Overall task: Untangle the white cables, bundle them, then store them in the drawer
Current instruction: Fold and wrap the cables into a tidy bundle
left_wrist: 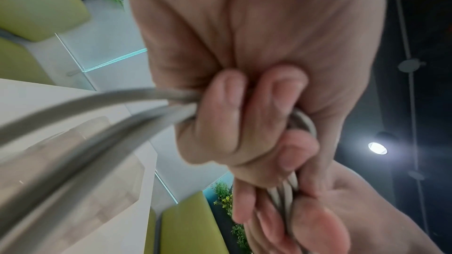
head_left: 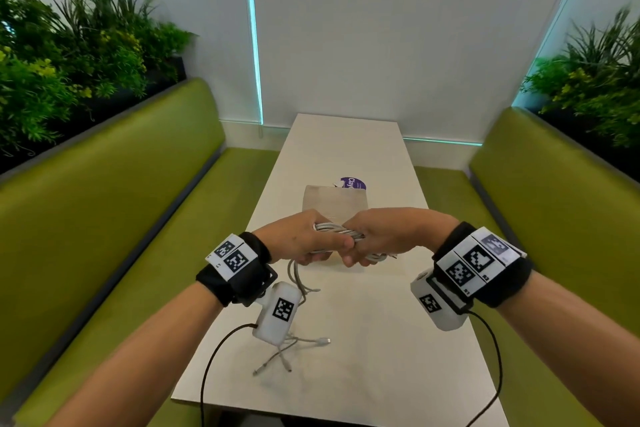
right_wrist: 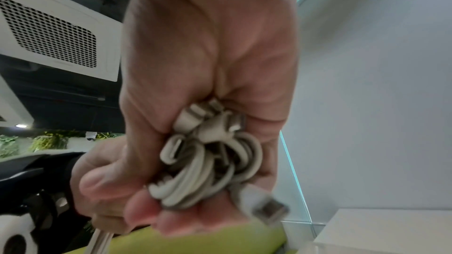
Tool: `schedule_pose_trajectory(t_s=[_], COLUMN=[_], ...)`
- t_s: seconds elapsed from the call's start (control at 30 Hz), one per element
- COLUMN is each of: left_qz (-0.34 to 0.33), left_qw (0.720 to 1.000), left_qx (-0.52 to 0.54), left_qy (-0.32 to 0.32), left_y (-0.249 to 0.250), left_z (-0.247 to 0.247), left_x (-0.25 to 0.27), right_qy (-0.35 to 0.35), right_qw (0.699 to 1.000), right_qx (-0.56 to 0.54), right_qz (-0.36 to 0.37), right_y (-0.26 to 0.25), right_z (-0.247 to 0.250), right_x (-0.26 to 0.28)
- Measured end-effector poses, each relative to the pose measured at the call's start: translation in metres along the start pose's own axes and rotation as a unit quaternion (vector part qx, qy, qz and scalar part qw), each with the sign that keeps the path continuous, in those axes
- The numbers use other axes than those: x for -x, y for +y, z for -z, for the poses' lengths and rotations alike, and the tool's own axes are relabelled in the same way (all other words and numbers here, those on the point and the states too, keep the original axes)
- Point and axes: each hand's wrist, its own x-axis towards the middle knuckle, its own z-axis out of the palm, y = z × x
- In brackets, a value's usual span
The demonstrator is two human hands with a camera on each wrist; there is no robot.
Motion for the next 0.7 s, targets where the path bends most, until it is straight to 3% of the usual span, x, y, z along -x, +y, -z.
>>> schedule_pose_trajectory(t_s=[0.13, 0.23, 0.4, 0.53, 0.7], left_qz=[0.001, -0.041, -0.114, -0.109, -0.117], left_qw=[1.000, 0.999, 0.984, 0.972, 0.952], left_qx=[0.008, 0.018, 0.131, 0.161, 0.219], left_qy=[-0.006, -0.003, 0.048, 0.134, 0.178], left_y=[-0.001, 0.000, -0.014, -0.032, -0.033], left_z=[-0.001, -0.003, -0.010, -0.017, -0.027], left_x=[-0.002, -0.001, -0.002, -0.005, -0.011], right_qy=[0.018, 0.042, 0.101, 0.183, 0.239], right_qw=[1.000, 0.999, 0.994, 0.983, 0.971], right_qx=[-0.009, 0.011, 0.051, 0.021, -0.001], right_qz=[0.009, -0.001, -0.002, -0.003, 0.013], right_y=[0.004, 0.006, 0.004, 0.007, 0.007], right_z=[-0.004, 0.000, 0.022, 0.041, 0.048], right_x=[0.000, 0.001, 0.006, 0.017, 0.020])
